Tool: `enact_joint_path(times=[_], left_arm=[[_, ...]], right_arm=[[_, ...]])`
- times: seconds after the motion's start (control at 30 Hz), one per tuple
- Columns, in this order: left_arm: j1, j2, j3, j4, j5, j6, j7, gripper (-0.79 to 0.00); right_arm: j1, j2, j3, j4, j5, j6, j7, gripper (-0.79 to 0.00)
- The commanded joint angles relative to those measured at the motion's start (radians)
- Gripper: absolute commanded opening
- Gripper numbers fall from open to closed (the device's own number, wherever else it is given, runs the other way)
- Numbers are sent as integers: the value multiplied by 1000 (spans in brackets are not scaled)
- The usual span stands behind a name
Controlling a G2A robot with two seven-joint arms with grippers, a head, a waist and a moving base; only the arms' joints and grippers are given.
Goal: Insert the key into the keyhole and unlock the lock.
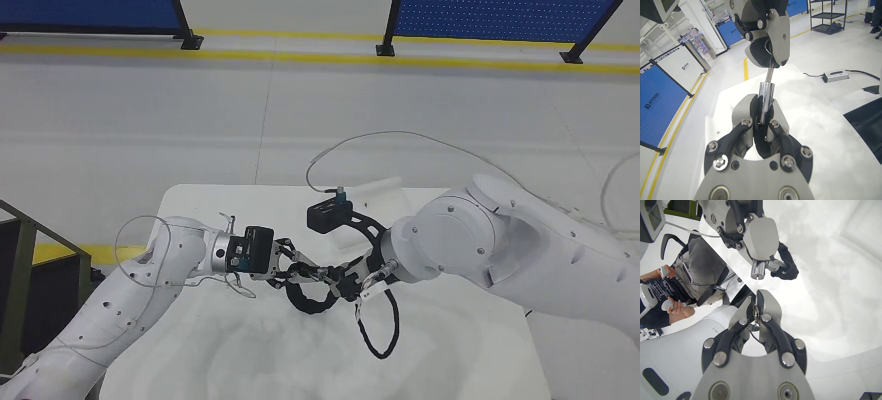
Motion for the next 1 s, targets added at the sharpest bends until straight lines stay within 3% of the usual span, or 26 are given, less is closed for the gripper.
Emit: enact_joint_path(times=[0.0,0.97], left_arm=[[0,0,0,-2,1,-1,-1,-785],[-10,-2,36,-14,-29,-20,-20,-785]], right_arm=[[2,-2,-2,2,1,0,0,-785],[-5,-17,4,4,-27,16,-16,-785]])
